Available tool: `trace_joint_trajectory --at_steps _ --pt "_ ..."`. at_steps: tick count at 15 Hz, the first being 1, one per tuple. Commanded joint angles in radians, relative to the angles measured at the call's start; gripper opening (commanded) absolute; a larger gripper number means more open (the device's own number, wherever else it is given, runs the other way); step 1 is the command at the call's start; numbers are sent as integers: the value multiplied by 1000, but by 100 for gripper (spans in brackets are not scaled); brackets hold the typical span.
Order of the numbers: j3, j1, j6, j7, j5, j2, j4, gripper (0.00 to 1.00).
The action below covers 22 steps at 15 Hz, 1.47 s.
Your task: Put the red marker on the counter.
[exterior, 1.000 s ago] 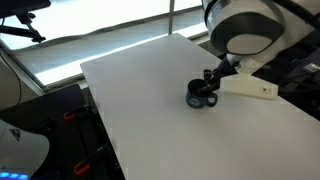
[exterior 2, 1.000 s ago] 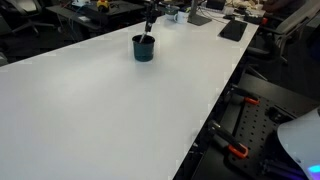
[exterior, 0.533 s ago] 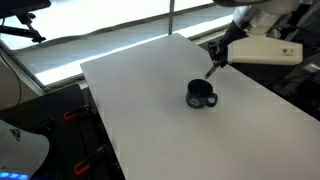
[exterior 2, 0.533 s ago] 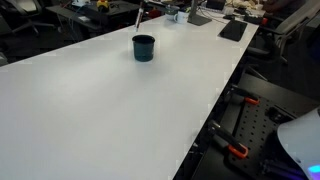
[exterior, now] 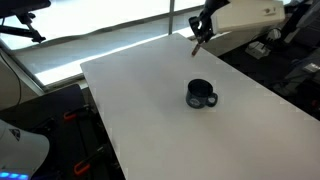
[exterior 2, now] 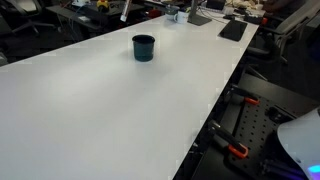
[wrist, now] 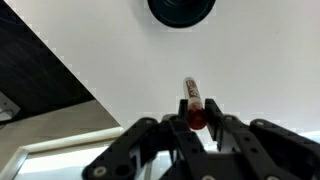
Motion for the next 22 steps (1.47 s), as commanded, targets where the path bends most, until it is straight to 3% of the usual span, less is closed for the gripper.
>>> trace_joint_trajectory --at_steps 1,7,16,22 --pt "6 41 -44 -117 68 -36 -41 5" --pt "-13 76 -82 -95 48 36 -25 5" --pt "-29 49 -116 -14 -21 234 25 5" --pt "-23 39 -135 56 -79 296 51 5"
